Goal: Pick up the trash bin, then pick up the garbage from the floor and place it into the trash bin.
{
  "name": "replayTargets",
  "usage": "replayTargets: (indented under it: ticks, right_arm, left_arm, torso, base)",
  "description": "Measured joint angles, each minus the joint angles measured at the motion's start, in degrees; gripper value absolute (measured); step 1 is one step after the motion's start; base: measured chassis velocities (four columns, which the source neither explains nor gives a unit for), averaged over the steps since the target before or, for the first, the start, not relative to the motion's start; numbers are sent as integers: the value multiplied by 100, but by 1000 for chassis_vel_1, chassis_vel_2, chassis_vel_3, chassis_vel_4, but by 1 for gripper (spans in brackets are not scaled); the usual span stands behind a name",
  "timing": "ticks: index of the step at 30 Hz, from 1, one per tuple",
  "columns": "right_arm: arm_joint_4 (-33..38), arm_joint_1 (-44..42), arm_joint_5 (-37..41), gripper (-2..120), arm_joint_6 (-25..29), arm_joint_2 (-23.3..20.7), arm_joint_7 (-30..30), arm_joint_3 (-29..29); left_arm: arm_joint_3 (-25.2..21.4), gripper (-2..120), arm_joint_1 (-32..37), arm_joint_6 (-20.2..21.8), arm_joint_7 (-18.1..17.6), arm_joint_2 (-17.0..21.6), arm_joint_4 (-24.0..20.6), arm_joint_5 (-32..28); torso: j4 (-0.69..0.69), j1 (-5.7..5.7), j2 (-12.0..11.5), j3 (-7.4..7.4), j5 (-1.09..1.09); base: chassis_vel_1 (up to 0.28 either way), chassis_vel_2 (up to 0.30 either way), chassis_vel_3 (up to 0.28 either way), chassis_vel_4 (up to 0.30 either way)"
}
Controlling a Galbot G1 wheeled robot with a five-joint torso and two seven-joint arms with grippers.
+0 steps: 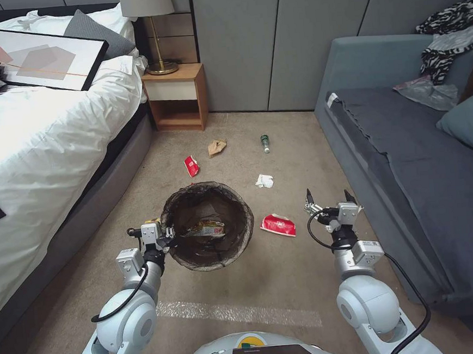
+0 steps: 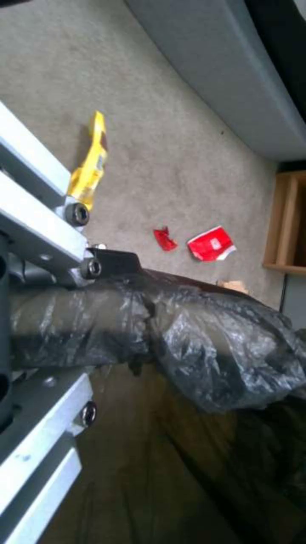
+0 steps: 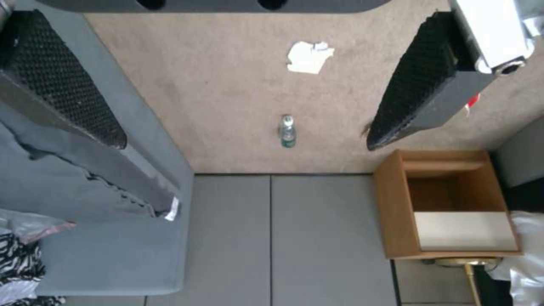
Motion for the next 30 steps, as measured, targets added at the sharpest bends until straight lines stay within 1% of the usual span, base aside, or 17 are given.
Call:
replayTargets:
  ticks: [23, 29, 30]
  right_arm:
    - [-69, 78, -7, 100, 1, 1, 5, -20]
    - [-123, 137, -8, 100, 67, -4, 41, -34]
    - [-128, 142, -9, 100, 68, -6, 44, -34]
  left_arm:
    - [9, 3, -59, -4, 2, 3, 62, -24]
    - [9, 3, -73, -5, 1, 1, 74, -26]
    - [9, 3, -75, -4, 1, 0, 79, -27]
  torso:
    - [-2, 0, 0, 0, -1]
    - [1, 0, 0, 1, 0]
    - [0, 1, 0, 1, -1]
  base:
    - [-145, 152, 148, -152]
    - [-131, 141, 156, -130]
    - [-101, 86, 122, -89]
